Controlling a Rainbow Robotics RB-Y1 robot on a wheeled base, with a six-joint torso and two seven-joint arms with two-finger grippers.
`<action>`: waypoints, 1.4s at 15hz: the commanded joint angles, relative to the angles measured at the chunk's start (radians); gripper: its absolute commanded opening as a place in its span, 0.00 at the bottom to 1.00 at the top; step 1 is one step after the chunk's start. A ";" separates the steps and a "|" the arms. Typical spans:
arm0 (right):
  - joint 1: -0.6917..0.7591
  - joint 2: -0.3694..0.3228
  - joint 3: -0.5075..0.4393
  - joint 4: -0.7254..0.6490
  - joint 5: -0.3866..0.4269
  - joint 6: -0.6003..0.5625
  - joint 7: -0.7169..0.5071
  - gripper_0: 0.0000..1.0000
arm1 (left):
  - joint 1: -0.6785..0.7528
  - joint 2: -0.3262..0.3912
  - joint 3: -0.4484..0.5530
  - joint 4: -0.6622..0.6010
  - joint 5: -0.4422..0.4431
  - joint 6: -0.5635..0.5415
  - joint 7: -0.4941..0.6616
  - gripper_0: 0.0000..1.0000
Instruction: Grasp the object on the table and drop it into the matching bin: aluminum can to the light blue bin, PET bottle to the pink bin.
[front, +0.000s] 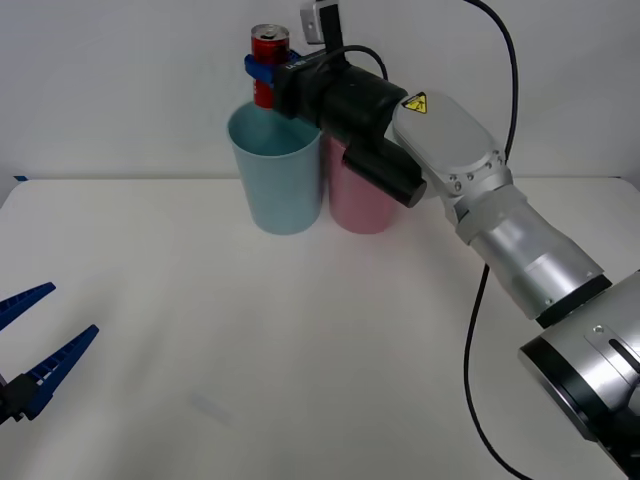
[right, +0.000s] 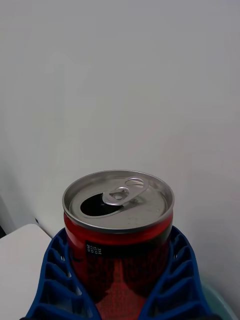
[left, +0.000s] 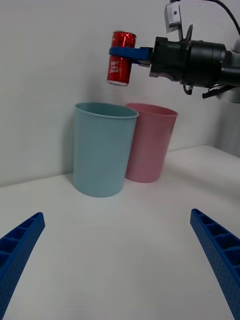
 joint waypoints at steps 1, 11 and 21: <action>-0.003 0.007 0.000 0.009 0.010 0.007 0.022 0.00 | 0.000 0.000 0.000 0.000 0.000 0.000 0.000 1.00; 0.000 0.006 0.000 0.009 -0.001 0.024 0.039 1.00 | 0.000 0.000 0.000 0.000 0.000 0.000 0.000 1.00; 0.292 -0.146 0.000 -0.411 -0.024 0.049 0.031 1.00 | 0.000 0.000 0.000 0.000 0.000 0.000 0.000 1.00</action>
